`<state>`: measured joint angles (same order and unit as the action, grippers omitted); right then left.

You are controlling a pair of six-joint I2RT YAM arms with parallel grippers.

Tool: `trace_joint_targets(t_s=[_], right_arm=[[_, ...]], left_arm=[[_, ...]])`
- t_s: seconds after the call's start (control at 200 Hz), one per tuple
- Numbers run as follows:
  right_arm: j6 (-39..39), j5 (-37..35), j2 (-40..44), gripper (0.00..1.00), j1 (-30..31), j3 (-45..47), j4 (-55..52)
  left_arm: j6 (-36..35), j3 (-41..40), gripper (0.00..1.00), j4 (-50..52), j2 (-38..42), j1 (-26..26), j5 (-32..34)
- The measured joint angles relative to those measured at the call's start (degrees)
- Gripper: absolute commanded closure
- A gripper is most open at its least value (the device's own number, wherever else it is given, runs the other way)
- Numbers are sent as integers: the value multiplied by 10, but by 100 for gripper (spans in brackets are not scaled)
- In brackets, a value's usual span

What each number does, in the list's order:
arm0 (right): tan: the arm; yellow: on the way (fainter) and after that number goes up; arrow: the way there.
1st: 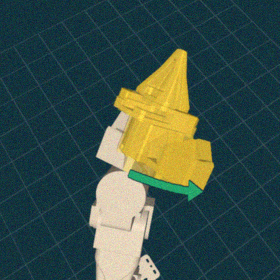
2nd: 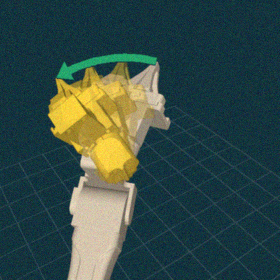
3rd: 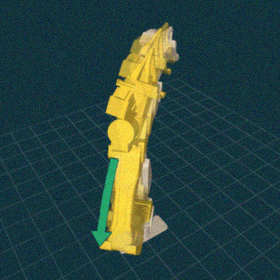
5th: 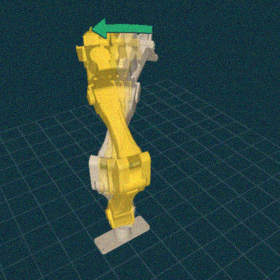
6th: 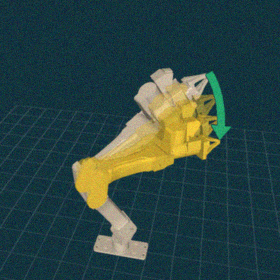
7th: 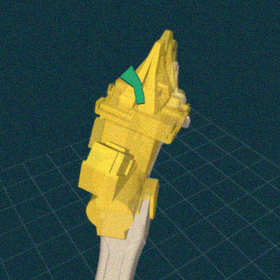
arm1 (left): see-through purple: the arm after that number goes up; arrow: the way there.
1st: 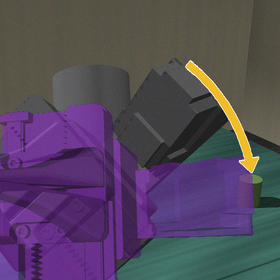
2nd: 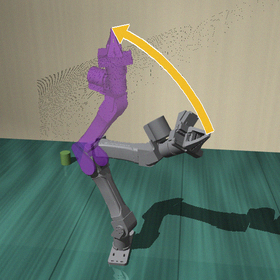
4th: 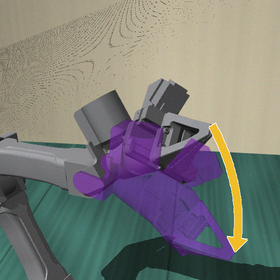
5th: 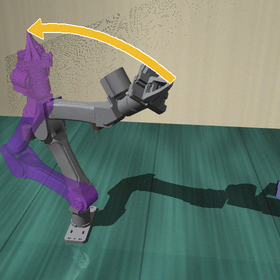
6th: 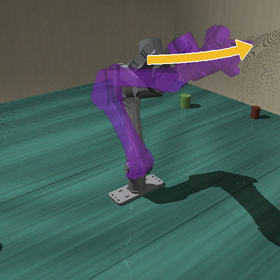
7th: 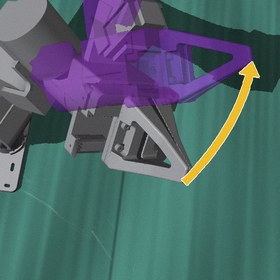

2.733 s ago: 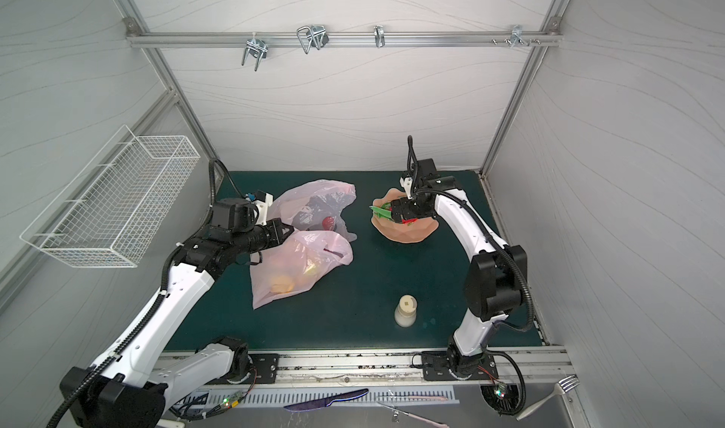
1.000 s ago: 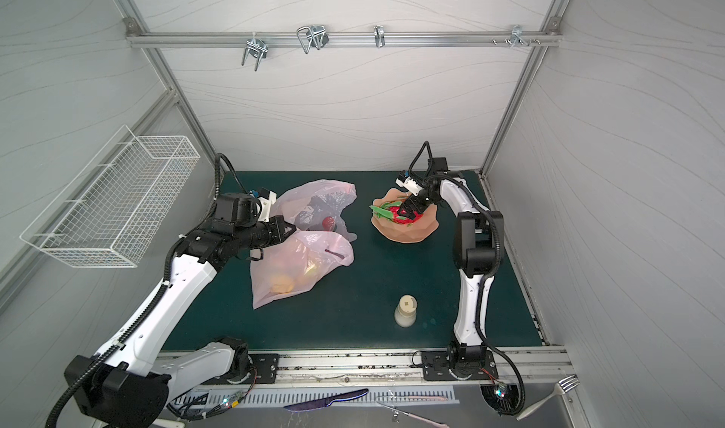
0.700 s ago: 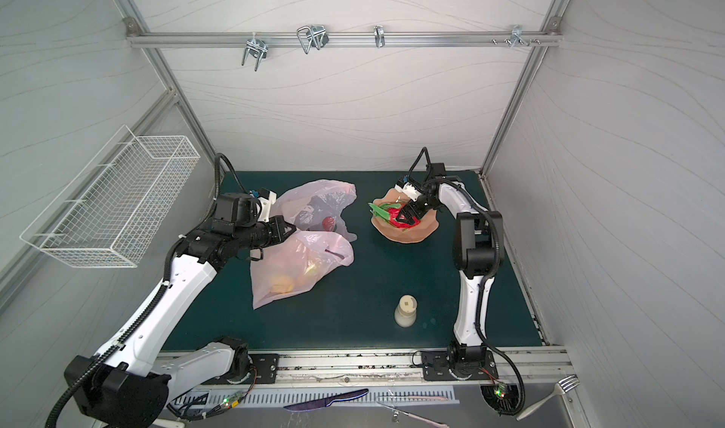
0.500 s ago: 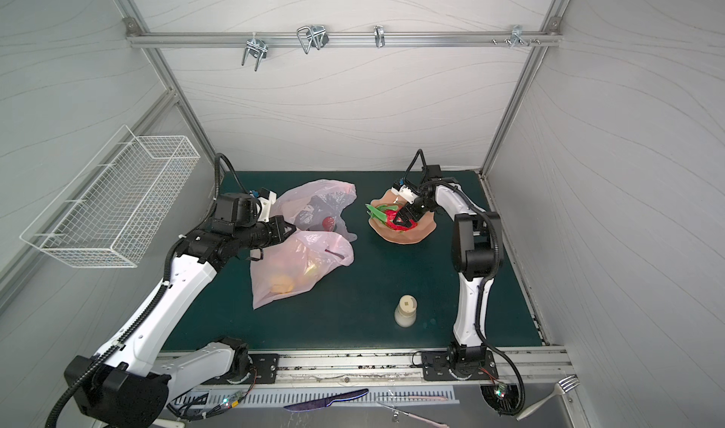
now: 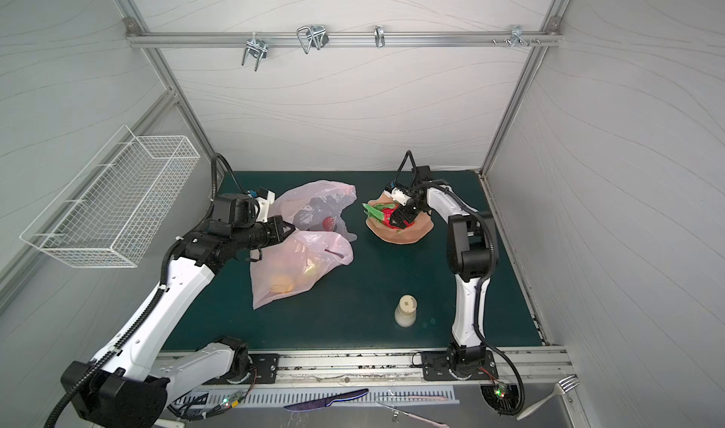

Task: Place the fruits into the plastic bag
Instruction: Pick up the fruit from the plate.

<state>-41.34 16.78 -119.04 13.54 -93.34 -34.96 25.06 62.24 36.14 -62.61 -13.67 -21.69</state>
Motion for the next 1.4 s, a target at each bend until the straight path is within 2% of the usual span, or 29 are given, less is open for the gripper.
trace_joint_targets(t_s=[0.215, 0.53, 0.695, 0.79, 1.076, 1.401], right_arm=[[5, -40, 8, 1, 15, 24, 51], [9, -70, 31, 14, 24, 65, 104], [10, -82, 52, 27, 26, 95, 118], [18, -90, 66, 31, 26, 111, 115], [60, -106, 133, 34, 26, 176, 103], [90, -105, 203, 37, 11, 183, 96]], left_arm=[[0, 0, 100, 0, 0, 0, 0], [0, 0, 100, 0, 0, 0, 0], [0, 0, 100, 0, 0, 0, 0], [1, 0, 100, -1, 0, 0, 0], [3, 0, 100, -6, 0, 0, 0], [7, 0, 100, -18, -2, -2, 0]])
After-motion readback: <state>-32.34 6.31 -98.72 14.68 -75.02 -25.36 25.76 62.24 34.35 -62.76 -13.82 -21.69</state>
